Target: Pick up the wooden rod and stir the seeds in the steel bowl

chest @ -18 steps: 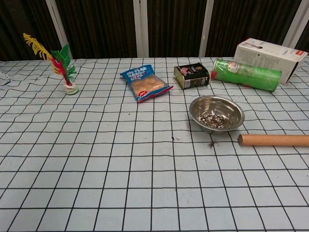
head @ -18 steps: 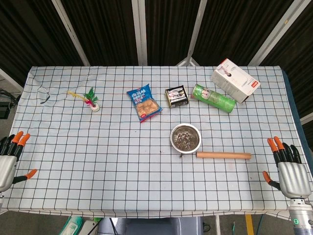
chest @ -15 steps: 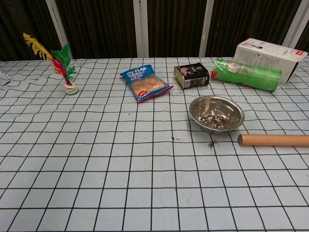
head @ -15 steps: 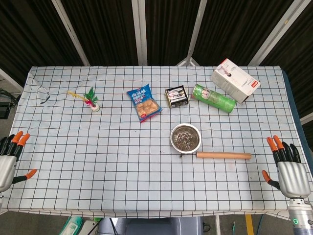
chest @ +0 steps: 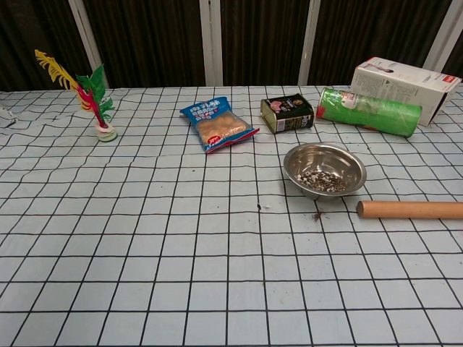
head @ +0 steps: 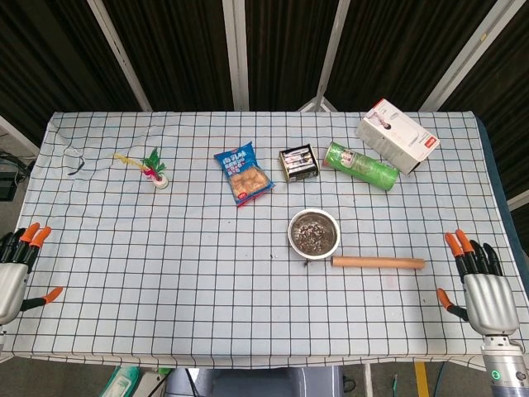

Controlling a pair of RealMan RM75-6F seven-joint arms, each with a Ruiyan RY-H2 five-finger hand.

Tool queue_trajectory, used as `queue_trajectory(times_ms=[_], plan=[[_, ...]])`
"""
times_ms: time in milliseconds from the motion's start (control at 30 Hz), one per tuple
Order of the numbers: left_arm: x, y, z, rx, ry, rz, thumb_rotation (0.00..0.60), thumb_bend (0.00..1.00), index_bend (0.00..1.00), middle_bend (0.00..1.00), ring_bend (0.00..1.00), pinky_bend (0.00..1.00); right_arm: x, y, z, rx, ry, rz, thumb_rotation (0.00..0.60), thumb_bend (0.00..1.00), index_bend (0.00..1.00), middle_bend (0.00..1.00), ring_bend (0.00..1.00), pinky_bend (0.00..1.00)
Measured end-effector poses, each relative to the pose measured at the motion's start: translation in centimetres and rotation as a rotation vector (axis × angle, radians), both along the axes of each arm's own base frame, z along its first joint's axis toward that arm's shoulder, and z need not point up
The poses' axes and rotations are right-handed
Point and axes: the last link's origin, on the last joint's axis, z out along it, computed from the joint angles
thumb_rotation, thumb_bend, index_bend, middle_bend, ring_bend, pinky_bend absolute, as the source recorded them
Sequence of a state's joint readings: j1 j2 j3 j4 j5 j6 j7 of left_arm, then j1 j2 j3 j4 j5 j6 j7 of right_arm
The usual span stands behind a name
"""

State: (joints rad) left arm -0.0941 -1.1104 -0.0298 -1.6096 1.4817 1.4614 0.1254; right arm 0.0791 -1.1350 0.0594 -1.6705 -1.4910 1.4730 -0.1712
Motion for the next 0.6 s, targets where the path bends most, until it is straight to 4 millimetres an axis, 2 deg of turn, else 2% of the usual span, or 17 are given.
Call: queue_trajectory(times_ms=[67,200,300,433,600], plan=[[-0.1,0.0,0.1,0.001,-0.003,0.005,0.600,0.05,0.00,0.00,0.00,0.00,0.2,-0.1,-0.1,-0.003,-0.012,0.010,0.600,0.34,0.01,0.04,0.02,0.00],[0.2,0.0,0.1,0.006,-0.020,0.002,0.600,0.05,0.00,0.00,0.00,0.00,0.8,-0.5,-0.8,0.002,-0.047,0.049,0.600,0.34,0.19,0.22,0.15,0.00],[0.4,-0.1,0.1,0.010,-0.012,-0.007,0.600,0.05,0.00,0.00,0.00,0.00,1.4,-0.9,-1.5,0.017,-0.058,0.082,0.600,0.34,0.28,0.31,0.19,0.00],[0.2,-0.2,0.2,0.018,-0.021,0.001,0.600,0.05,0.00,0.00,0.00,0.00,2.4,-1.7,-2.9,0.042,-0.066,0.121,0.600,0.34,0.36,0.37,0.19,0.00],[0.2,-0.2,0.3,0.019,-0.027,0.006,0.600,0.05,0.00,0.00,0.00,0.00,3.9,-3.0,-5.3,0.092,-0.081,0.138,0.600,0.34,0.37,0.38,0.19,0.00]])
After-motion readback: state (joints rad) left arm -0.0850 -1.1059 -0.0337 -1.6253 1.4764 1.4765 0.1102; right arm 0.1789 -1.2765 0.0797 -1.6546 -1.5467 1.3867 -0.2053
